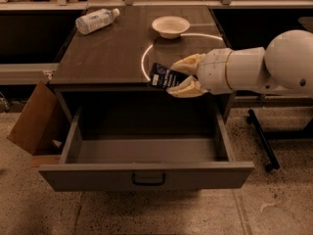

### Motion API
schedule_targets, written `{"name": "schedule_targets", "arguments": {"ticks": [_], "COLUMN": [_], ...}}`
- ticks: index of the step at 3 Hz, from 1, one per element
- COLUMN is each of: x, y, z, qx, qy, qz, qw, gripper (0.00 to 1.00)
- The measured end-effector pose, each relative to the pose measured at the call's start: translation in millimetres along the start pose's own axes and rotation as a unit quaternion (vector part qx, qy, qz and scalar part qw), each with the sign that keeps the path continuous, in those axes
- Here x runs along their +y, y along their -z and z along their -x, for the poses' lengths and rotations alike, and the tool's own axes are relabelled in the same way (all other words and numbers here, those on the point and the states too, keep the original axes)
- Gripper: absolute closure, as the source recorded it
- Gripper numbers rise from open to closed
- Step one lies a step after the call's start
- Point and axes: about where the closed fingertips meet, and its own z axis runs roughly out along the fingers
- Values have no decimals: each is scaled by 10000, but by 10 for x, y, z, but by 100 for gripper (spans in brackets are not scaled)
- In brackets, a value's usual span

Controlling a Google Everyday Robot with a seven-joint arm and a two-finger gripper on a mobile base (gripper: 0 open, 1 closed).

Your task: Pick rxbar blueberry from top drawer and place on counter

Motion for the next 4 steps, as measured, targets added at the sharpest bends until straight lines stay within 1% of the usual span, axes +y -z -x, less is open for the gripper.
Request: {"name": "schedule_targets", "arguments": {"ticks": [1,2,3,4], "x": [-157,-678,-1028,-1228], "y": [-33,-155,-289,-453], "z": [-3,-69,-175,-367], "qx": [-58,-105,18,329], "qy": [-43,-200,-465,-794], "qz": [-175,-472,-579,-503], "qw": [9998,9986,9972,9950], "gripper": [100,100,100,82]}}
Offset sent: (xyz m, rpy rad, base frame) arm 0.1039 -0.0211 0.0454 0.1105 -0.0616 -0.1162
